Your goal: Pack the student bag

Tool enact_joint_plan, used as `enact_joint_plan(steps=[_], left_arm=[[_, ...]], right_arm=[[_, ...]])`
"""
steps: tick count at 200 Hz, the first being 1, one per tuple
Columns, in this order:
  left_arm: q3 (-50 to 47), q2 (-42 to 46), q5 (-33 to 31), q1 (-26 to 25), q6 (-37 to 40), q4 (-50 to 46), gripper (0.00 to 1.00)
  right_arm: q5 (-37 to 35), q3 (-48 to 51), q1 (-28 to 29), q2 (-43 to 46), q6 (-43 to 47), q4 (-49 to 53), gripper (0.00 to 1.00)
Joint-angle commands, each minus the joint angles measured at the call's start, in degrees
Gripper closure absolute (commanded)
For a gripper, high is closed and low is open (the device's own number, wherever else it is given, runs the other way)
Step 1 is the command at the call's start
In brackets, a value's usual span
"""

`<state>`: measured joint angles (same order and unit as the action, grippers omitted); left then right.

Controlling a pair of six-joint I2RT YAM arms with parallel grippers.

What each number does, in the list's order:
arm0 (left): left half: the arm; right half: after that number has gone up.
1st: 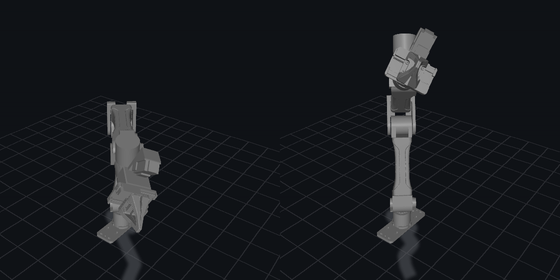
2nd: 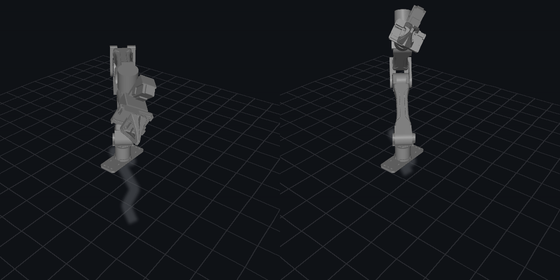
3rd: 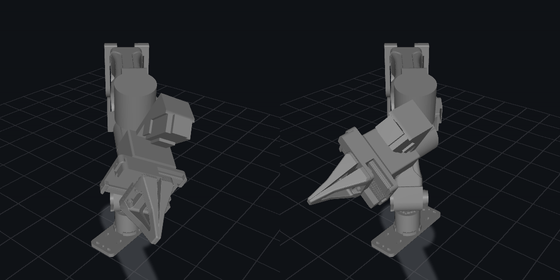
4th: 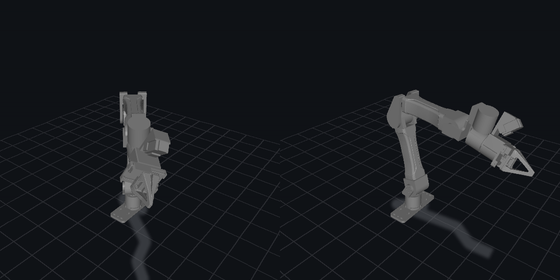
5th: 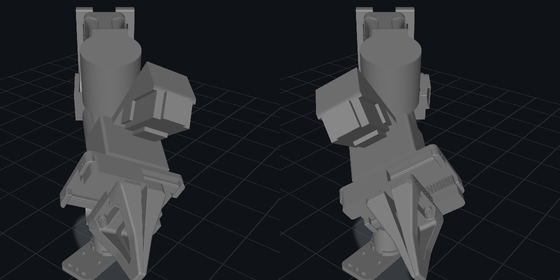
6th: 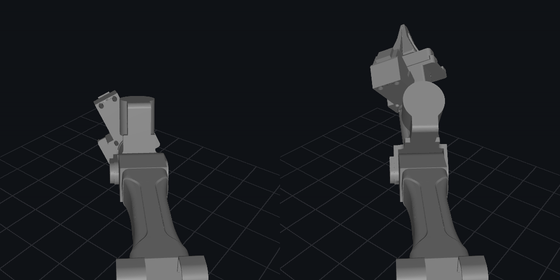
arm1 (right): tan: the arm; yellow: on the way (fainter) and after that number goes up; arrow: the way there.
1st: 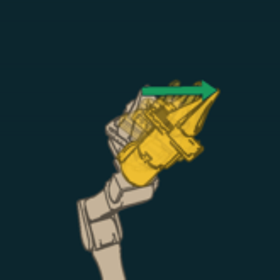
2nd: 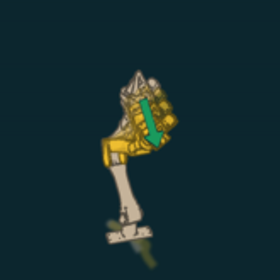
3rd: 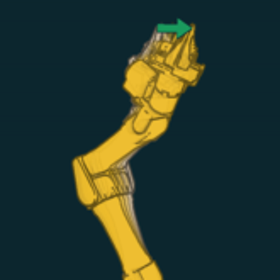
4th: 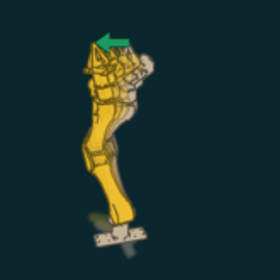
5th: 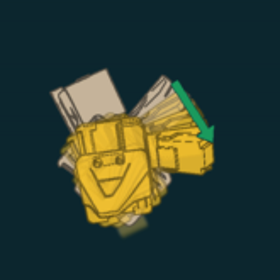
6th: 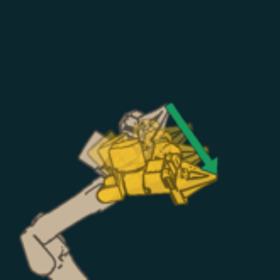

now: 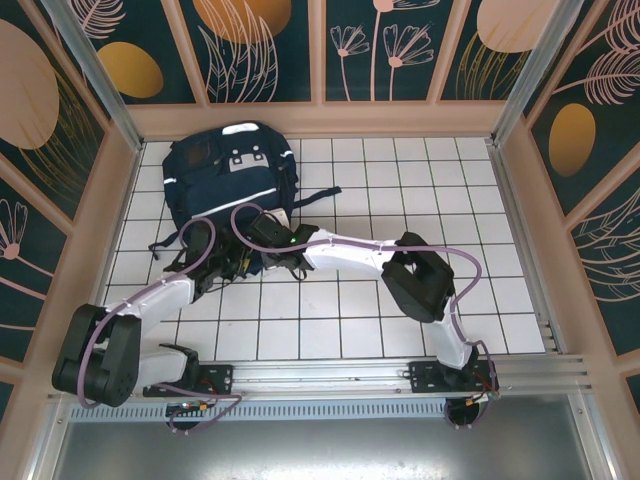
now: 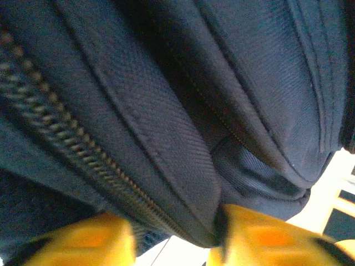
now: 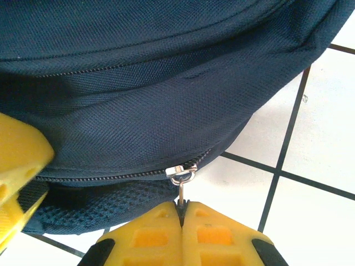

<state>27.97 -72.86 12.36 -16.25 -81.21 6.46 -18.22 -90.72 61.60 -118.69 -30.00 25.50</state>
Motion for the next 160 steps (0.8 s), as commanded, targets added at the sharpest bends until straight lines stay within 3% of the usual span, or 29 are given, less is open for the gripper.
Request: enact_joint_plan(steps=[1, 9, 76, 134, 160], left_arm=[[2.3, -0.7, -5.0, -0.4, -0.7, -1.6, 0.88], [3.1, -0.3, -6.4, -0.5, 0.3, -3.9, 1.00], [4.6, 9.8, -12.9, 0.5, 5.8, -16.5, 1.00], [6.9, 17.3, -9.1, 5.1, 11.0, -23.2, 1.00], [7.8, 18.9, -3.5, 6.8, 12.6, -25.8, 1.00]], right_arm=[[-0.4, 0.3, 0.3, 0.4, -0.8, 1.0, 1.00], [-0.8, 0.6, 0.2, 0.7, -0.6, 1.1, 1.00], [-3.4, 8.5, -5.9, 5.3, 1.2, -1.4, 1.00], [-4.3, 10.0, -14.7, 4.5, 8.2, -6.7, 1.00], [-3.1, 7.7, -18.4, 1.5, 10.6, -9.3, 1.00]])
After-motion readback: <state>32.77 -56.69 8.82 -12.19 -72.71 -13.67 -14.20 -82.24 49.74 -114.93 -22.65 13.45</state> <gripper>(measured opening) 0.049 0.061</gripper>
